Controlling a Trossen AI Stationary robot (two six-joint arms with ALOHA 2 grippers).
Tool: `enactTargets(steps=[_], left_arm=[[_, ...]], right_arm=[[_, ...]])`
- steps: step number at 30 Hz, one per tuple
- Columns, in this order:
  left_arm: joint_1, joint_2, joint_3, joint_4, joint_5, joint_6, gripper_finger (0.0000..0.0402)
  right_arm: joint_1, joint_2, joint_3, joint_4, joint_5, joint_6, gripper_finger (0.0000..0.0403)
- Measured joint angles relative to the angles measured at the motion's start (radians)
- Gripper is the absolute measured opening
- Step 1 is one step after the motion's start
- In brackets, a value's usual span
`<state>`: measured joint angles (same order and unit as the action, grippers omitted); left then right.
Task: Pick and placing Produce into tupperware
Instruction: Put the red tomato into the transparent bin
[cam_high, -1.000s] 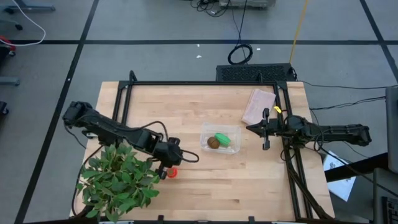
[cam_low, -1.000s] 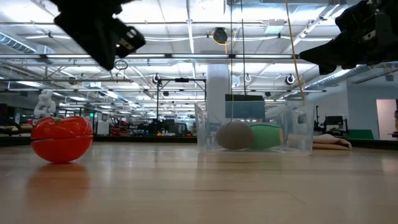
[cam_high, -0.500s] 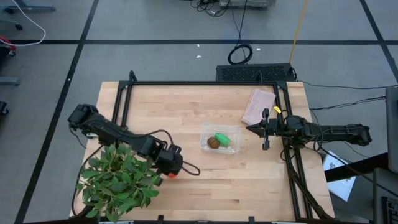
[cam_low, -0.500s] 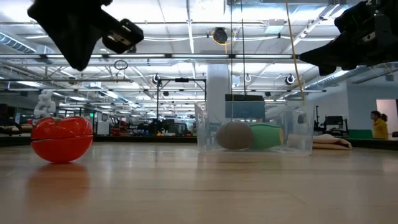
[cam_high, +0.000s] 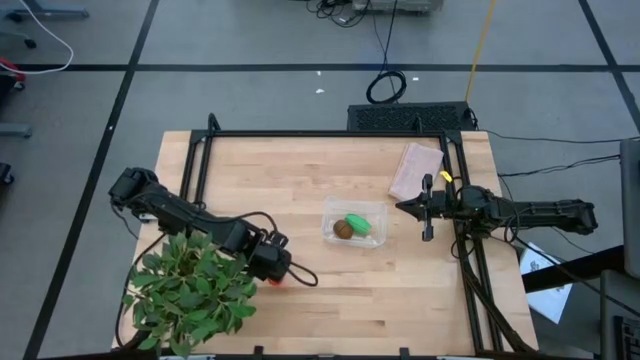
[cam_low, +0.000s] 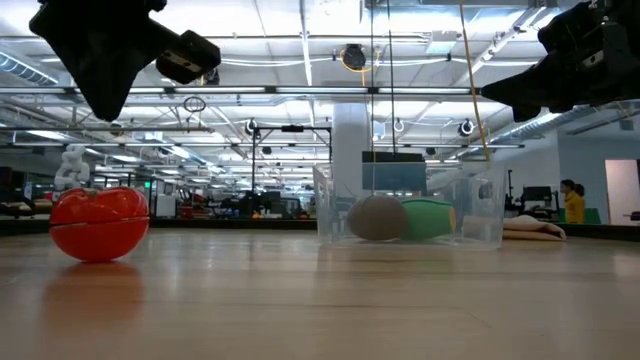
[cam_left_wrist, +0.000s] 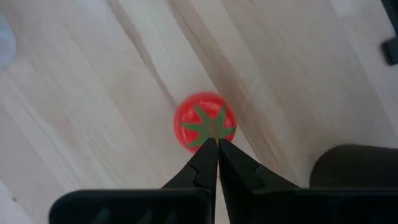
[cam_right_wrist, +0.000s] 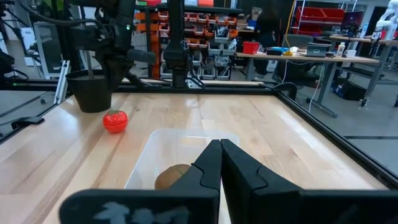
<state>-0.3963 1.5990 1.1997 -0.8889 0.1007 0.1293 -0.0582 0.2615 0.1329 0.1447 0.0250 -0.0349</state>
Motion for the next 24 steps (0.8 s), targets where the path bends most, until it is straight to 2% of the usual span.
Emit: enactTargets(steps=[13, 24], left_arm=[[0.003, 0.000, 0.118, -0.086, -0.016, 0.058, 0.0017], [0.009, 0.000, 0.120, -0.088, -0.048, 0.046, 0.0017]], right_arm=[[0.000, 0.000, 0.000, 0.000, 0.000, 0.000, 0.0000], [0.000, 0.000, 0.000, 0.000, 0.000, 0.000, 0.0000]])
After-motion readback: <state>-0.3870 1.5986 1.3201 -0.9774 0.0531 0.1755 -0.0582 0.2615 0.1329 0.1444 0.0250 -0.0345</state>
